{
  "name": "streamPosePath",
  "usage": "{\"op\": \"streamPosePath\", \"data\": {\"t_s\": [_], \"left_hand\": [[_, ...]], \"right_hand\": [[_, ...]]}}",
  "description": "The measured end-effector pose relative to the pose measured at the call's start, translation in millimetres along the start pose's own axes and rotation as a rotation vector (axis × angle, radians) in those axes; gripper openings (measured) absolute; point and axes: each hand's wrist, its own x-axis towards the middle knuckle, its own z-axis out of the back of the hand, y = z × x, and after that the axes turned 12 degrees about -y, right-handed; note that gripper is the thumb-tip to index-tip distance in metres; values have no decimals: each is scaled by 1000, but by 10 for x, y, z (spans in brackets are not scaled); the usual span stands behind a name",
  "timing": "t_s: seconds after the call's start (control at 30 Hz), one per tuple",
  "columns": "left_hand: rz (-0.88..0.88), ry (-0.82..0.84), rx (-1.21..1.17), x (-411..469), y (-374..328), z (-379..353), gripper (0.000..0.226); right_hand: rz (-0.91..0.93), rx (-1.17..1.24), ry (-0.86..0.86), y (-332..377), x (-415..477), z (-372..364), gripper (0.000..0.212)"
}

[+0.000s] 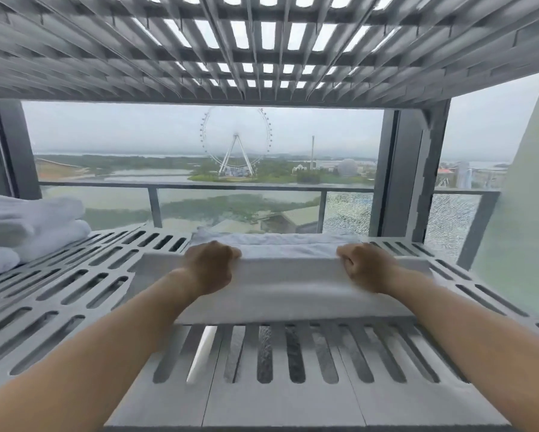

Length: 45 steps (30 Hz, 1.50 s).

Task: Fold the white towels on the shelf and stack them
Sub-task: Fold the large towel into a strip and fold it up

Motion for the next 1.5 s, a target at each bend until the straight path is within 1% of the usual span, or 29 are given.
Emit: {"op": "streamPosePath", "data": {"t_s": [0.07,0.17,0.23,0.27,0.3,0.47,0.63,0.8,0.93,1.03,1.2,1.3,1.43,1.5], "left_hand": [[4,109,16,187,68,-174,25],[50,210,-2,325,160,-411,20],[72,242,-47,331,198,-563,19],[94,251,-94,317,209,-623,16],[119,253,-149,296,216,-670,14],[115,274,-293,233,216,-703,31],[110,248,-338,103,194,-558,38],[78,279,-371,-158,137,-354,42],[47,266,-366,-351,117,-225,43],[47,283,-366,-375,124,-129,43],[61,255,-345,-281,157,-17,46],[59,266,-280,-267,129,-57,46],[58,212,-257,-245,145,-102,45],[53,221,-230,-231,152,-130,44]], "right_hand": [[22,24,15,-129,160,-142,33],[31,36,45,-278,345,-335,24],[21,79,133,-334,429,-466,22],[10,109,179,-354,451,-531,20],[-4,136,205,-371,461,-590,19],[-47,187,231,-425,454,-665,21],[-69,164,224,-392,263,-505,38],[-93,139,223,-275,-78,-292,40],[-115,144,236,-179,-285,-169,41],[-155,170,249,-180,-293,-60,47],[-229,96,210,-314,-223,90,50],[-194,81,182,-345,-147,65,50],[-166,73,162,-406,-56,20,52],[-157,76,146,-429,-40,-19,52]]}}
